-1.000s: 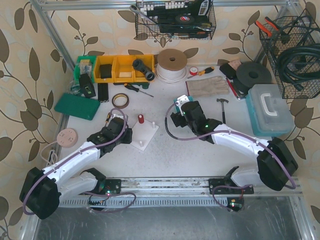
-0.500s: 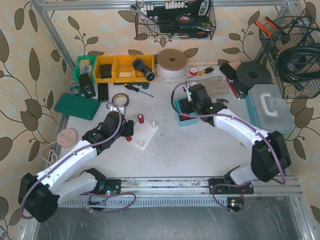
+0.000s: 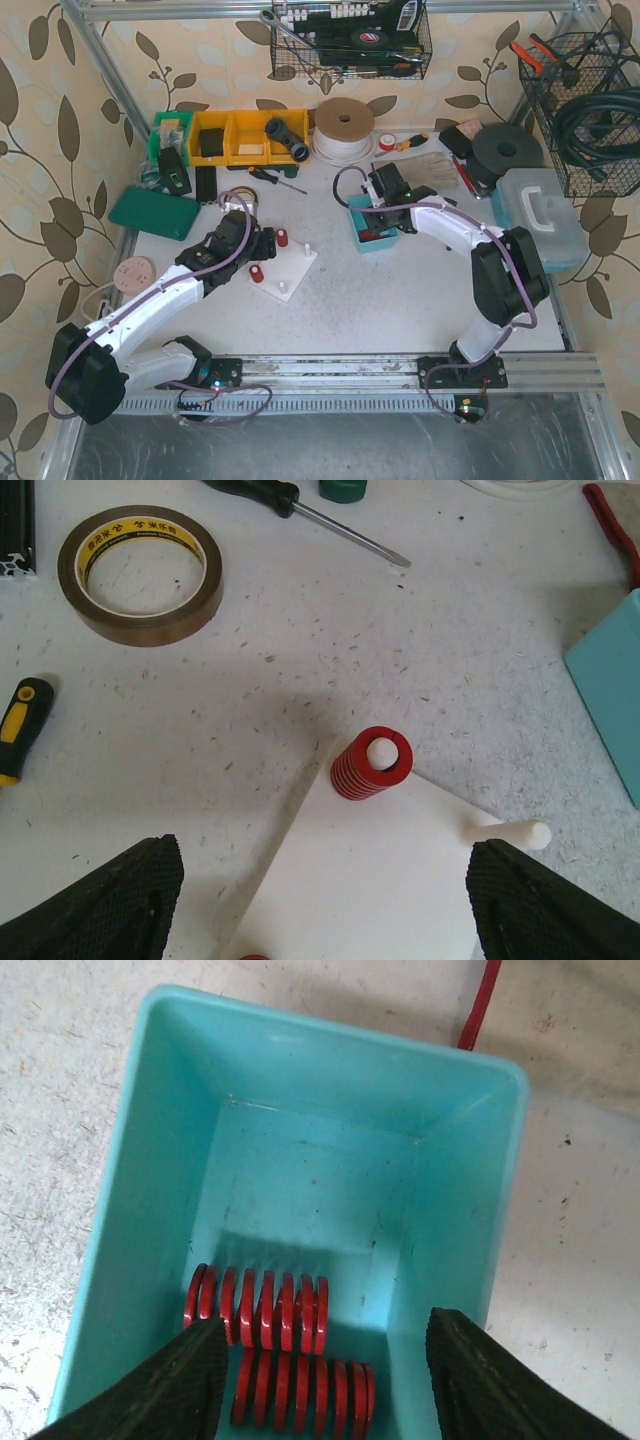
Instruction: Install the large spring
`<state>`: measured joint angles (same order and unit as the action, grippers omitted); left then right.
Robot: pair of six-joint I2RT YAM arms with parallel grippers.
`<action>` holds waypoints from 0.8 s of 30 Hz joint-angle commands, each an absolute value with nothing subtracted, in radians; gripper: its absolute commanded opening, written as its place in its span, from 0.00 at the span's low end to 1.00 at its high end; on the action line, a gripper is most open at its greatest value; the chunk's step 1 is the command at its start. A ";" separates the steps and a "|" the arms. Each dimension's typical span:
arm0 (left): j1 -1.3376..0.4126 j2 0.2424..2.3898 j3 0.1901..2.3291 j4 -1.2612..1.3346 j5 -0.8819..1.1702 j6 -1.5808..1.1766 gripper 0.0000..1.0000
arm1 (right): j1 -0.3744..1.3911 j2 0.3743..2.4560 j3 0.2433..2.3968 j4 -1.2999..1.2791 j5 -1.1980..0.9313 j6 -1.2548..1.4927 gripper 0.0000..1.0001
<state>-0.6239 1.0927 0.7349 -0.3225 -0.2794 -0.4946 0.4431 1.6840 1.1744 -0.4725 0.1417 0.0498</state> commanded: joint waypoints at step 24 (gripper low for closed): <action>-0.633 0.974 0.724 -0.307 -0.370 -0.483 0.82 | 0.443 1.978 1.426 -0.781 -0.006 0.011 0.71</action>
